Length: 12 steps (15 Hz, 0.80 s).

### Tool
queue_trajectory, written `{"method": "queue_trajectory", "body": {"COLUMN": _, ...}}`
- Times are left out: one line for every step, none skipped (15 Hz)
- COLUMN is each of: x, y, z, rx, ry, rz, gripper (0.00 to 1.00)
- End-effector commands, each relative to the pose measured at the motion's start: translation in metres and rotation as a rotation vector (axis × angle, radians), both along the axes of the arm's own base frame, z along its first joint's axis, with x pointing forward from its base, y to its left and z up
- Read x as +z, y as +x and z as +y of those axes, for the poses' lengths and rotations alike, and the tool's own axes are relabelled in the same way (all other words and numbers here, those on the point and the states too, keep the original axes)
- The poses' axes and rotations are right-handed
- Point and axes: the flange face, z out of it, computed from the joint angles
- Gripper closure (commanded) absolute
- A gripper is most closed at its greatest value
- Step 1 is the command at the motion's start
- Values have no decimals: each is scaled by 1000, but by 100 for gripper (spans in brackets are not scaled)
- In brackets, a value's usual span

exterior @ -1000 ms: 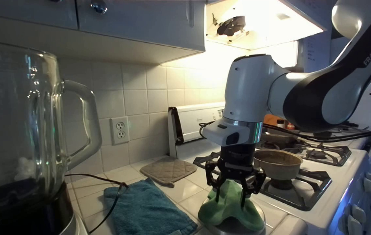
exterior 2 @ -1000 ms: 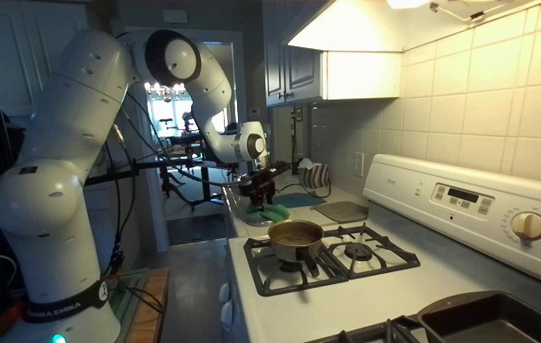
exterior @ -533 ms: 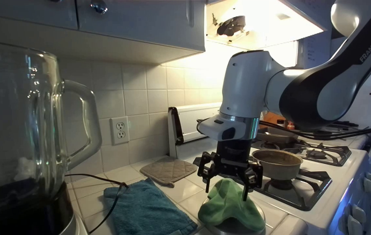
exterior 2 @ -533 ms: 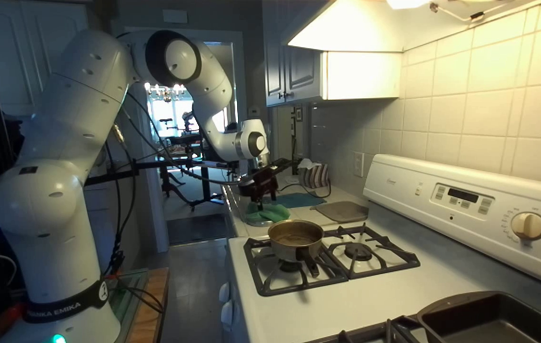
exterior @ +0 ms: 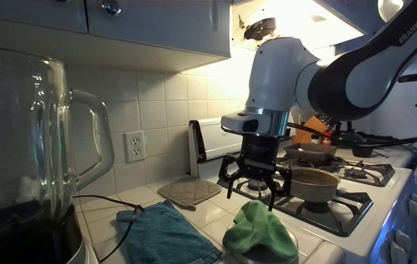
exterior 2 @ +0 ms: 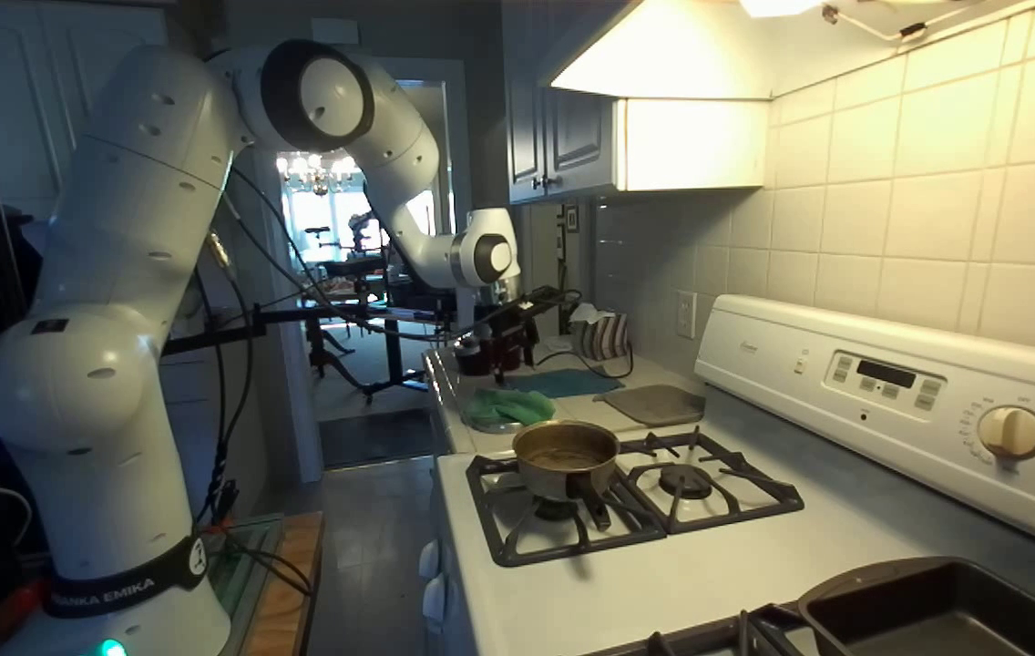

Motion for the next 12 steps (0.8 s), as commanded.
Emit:
{"method": "queue_trajectory", "body": {"x": 32, "y": -3, "z": -21, "rx": -108, "ry": 42, "rz": 23, "gripper": 0}}
{"method": "queue_trajectory", "body": {"x": 39, "y": -2, "z": -28, "rx": -136, "ry": 57, "rz": 28, "gripper": 0}}
{"method": "queue_trajectory", "body": {"x": 46, "y": -2, "z": -35, "rx": -165, "ry": 69, "rz": 29, "gripper": 0}}
{"method": "queue_trajectory", "body": {"x": 51, "y": -2, "z": -42, "rx": -189, "ry": 83, "rz": 28, "gripper": 0}}
{"method": "queue_trajectory", "body": {"x": 55, "y": -3, "z": -48, "rx": -207, "ry": 93, "rz": 35, "gripper": 0}}
{"method": "queue_trajectory", "body": {"x": 57, "y": -5, "z": -54, "rx": -227, "ry": 102, "rz": 39, "gripper": 0}}
{"method": "queue_trajectory", "body": {"x": 49, "y": 10, "z": -40, "rx": -180, "ry": 88, "rz": 22, "gripper": 0}}
{"method": "queue_trajectory", "body": {"x": 52, "y": 9, "z": -45, "rx": -195, "ry": 92, "rz": 25, "gripper": 0}}
{"method": "queue_trajectory", "body": {"x": 54, "y": 7, "z": -48, "rx": -201, "ry": 93, "rz": 26, "gripper": 0}}
{"method": "queue_trajectory", "body": {"x": 54, "y": 5, "z": -50, "rx": -204, "ry": 92, "rz": 27, "gripper": 0}}
{"method": "queue_trajectory", "body": {"x": 54, "y": 4, "z": -50, "rx": -205, "ry": 91, "rz": 28, "gripper": 0}}
{"method": "queue_trajectory", "body": {"x": 53, "y": 3, "z": -50, "rx": -206, "ry": 90, "rz": 30, "gripper": 0}}
